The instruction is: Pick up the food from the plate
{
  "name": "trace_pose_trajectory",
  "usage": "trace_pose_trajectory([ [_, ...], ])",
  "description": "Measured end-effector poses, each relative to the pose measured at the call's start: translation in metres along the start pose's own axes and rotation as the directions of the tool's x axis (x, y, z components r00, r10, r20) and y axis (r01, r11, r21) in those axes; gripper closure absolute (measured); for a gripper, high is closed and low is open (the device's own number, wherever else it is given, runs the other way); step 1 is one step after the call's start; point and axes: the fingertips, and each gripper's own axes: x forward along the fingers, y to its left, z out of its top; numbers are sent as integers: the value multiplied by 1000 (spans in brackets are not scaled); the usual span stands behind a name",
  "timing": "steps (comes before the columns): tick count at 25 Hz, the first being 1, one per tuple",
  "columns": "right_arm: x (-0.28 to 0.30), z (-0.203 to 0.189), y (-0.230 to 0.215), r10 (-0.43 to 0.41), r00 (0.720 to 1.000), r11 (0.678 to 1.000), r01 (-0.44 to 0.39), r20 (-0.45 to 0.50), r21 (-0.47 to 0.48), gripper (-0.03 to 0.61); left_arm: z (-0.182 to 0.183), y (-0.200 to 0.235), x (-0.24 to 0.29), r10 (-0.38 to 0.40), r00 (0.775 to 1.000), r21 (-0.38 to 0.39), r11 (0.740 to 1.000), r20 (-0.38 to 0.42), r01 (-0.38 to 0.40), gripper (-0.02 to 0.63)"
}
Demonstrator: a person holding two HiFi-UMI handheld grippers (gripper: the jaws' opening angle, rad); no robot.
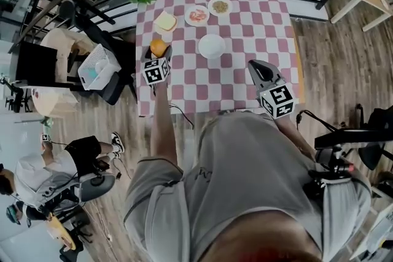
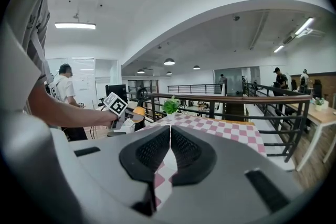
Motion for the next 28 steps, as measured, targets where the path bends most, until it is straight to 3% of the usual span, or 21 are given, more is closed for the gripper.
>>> trace_pose_trajectory([
  [4,0,-4,1,-4,1000,1000,4,-11,4,563,-10,-1,9,-11,999,-3,1000,-33,11,235],
  [9,-6,-8,-3,-30,999,1000,30,-19,8,563,-51,-1,29,-28,993,-24,999,-111,26,235],
  [19,-13,-23,-10,-76,994,997,76,-76,4,563,-154,-15,60,-88,961,-117,991,-263,58,235],
  [28,-15,-30,-11,-106,985,994,106,-137,-8,563,-214,-17,85,-124,929,-211,976,-348,51,235],
])
